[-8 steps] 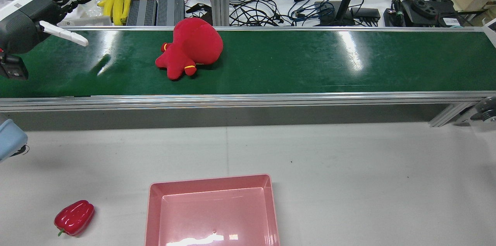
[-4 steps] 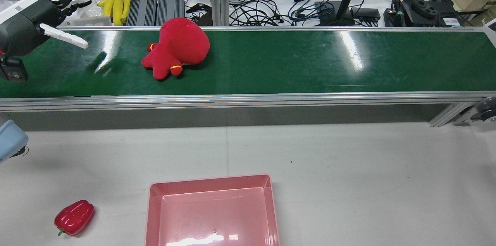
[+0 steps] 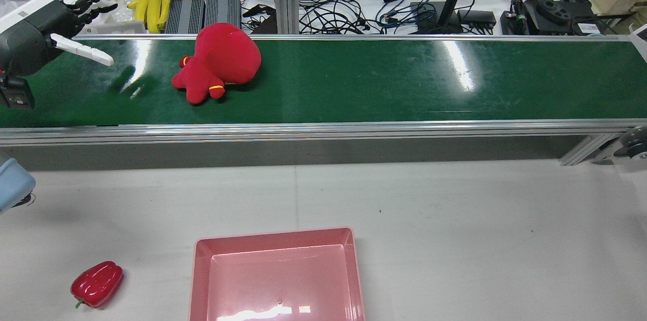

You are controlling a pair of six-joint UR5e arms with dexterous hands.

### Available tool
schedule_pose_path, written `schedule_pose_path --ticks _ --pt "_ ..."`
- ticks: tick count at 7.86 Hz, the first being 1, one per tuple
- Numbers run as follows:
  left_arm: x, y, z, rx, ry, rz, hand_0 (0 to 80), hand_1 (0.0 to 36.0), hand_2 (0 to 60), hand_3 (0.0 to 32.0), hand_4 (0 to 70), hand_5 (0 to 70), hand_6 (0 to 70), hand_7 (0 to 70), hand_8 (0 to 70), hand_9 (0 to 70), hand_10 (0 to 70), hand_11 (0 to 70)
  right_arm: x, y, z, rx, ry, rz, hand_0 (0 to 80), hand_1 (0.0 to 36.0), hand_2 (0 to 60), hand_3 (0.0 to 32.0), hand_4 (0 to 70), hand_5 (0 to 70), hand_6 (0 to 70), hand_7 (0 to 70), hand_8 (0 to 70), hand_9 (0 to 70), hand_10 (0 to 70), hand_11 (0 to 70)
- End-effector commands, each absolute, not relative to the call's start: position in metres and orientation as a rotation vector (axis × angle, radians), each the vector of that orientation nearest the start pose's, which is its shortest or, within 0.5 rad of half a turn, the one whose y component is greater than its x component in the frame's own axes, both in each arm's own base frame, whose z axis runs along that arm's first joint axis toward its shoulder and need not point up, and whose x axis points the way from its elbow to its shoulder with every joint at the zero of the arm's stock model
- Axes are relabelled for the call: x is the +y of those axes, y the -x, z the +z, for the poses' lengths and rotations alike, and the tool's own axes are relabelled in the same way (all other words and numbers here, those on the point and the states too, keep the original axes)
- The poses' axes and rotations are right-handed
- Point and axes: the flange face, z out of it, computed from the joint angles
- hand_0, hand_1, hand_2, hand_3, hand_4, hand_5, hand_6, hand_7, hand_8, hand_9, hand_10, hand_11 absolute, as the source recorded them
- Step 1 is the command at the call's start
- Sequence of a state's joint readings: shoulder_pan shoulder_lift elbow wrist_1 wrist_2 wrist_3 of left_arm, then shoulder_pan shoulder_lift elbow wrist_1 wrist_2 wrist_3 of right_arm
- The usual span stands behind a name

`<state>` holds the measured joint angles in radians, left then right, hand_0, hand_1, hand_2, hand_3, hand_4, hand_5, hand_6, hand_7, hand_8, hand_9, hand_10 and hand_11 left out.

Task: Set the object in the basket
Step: 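Move the left hand over the conveyor ahead of the approaching octopus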

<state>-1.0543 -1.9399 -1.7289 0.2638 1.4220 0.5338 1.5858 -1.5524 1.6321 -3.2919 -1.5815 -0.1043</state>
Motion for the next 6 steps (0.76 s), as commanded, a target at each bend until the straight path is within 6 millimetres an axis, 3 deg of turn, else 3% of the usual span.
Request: schedule_pose_path --ticks 1,6 --pt "-0.607 -0.1748 0.434 2.146 -0.141 -1.51 60.9 19.4 0.0 0.0 10.6 17.3 2.5 2.0 8.0 13.0 0.0 0.0 -0.4889 -0.1397 0.6634 2.188 0.118 -2.352 0.0 0.0 0.0 0.0 0.0 0.0 0.0 0.0 0.0 0.0 0.0 0.0" --pt "-0.6059 -0.1772 0.4349 2.145 -0.136 -1.51 60.0 19.3 0.0 0.0 9.8 17.2 2.5 2.2 8.3 13.5 0.0 0.0 -0.489 -0.1397 0.6627 2.189 0.118 -2.35 0.0 0.0 0.0 0.0 0.0 0.0 0.0 0.0 0.0 0.0 0.0 0.0"
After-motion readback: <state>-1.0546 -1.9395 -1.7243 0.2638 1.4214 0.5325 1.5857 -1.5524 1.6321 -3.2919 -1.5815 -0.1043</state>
